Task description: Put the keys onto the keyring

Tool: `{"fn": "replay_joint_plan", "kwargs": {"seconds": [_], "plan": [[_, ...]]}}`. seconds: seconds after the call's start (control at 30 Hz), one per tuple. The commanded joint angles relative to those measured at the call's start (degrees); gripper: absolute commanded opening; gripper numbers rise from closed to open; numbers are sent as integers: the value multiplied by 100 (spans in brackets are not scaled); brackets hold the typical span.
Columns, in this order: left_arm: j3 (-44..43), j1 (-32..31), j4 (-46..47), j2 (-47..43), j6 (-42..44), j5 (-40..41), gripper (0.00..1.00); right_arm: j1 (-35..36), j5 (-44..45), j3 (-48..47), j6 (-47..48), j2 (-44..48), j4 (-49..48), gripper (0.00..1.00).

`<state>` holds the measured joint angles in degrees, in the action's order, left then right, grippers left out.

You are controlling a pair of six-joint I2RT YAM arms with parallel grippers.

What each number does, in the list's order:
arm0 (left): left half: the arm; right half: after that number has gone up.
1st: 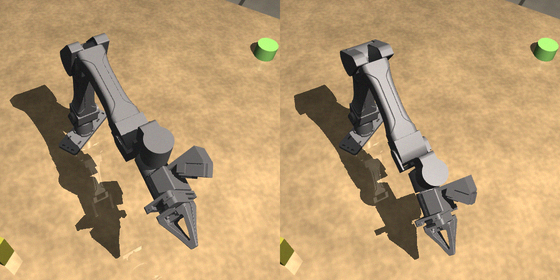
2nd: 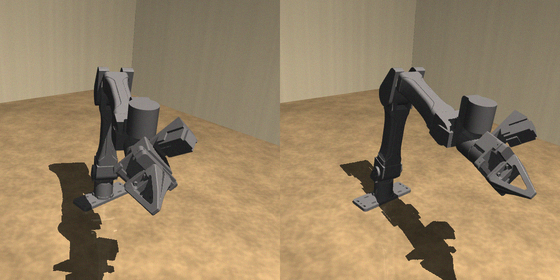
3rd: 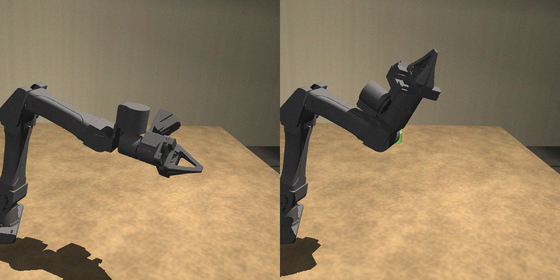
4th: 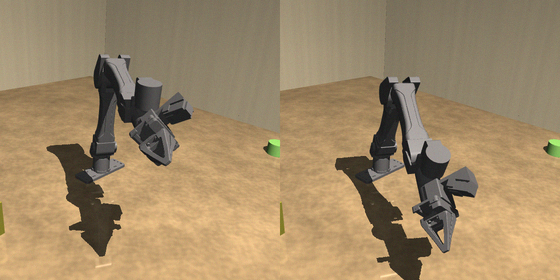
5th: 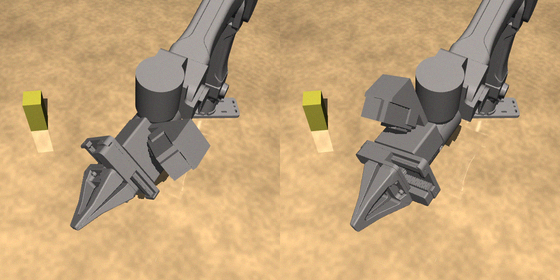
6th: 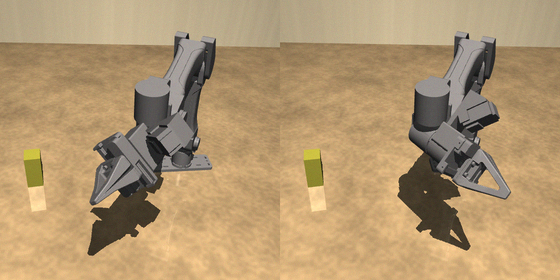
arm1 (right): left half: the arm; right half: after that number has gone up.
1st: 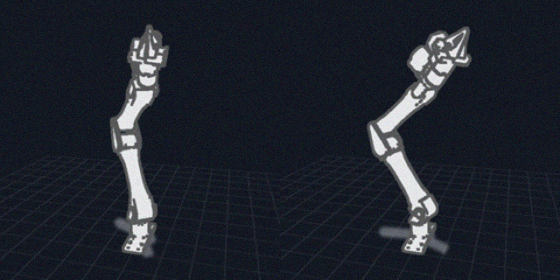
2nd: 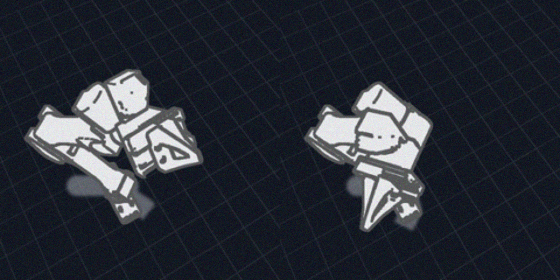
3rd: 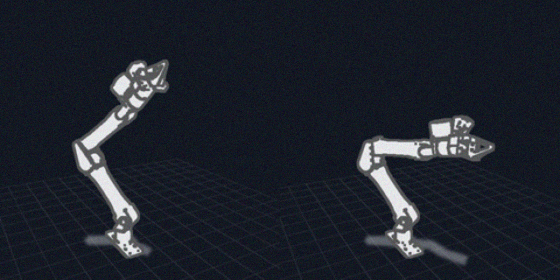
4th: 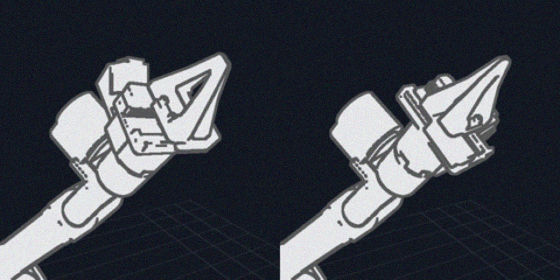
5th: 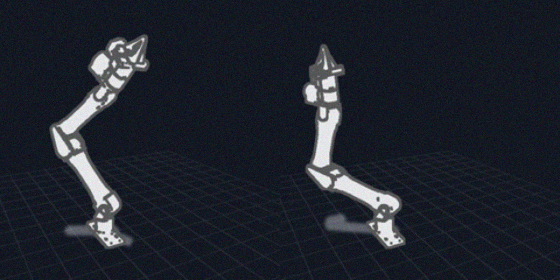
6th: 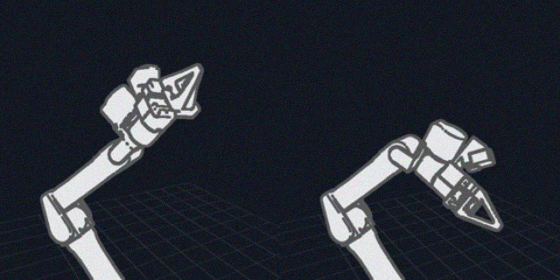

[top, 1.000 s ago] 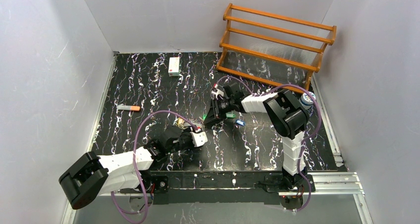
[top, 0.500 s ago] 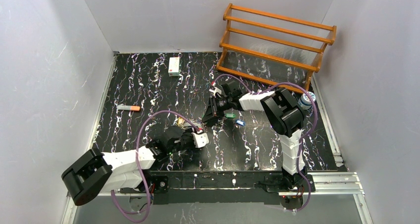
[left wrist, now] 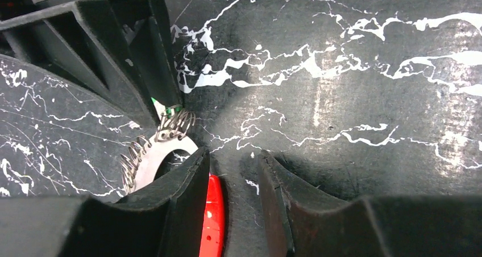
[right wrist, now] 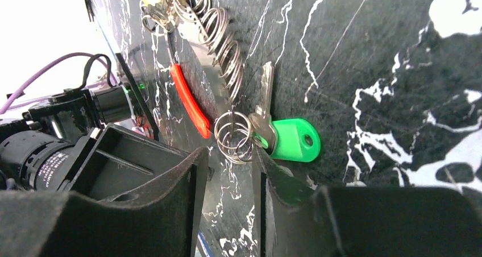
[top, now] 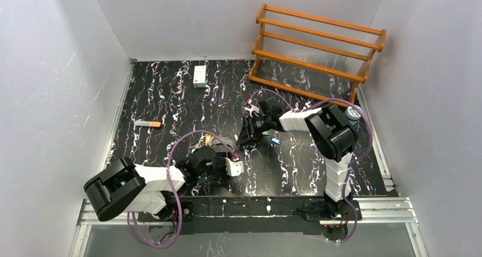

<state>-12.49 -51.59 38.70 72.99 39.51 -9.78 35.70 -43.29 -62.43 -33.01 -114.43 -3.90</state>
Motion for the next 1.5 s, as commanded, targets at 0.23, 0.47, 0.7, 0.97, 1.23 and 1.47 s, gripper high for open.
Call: {"fn": "replay_joint_plan", "kwargs": {"seconds": [0.23,0.47,0.7,0.97,1.23,1.47], "plan": [[199,-87,175,-617,-32,438,35,7,251,527,68,559,-43,48],[282,-104,173,-868,-209,479,35,20,417,868,191,975,-105,66],[275,-115,166,-892,-264,446,35,51,529,1017,236,1106,19,60],[274,-132,173,-840,-213,325,35,302,165,1003,-110,653,-357,44],[282,-152,169,-822,-174,251,35,337,584,428,17,328,-237,35],[267,-159,165,-724,-113,198,35,335,939,68,342,329,208,37]]}}
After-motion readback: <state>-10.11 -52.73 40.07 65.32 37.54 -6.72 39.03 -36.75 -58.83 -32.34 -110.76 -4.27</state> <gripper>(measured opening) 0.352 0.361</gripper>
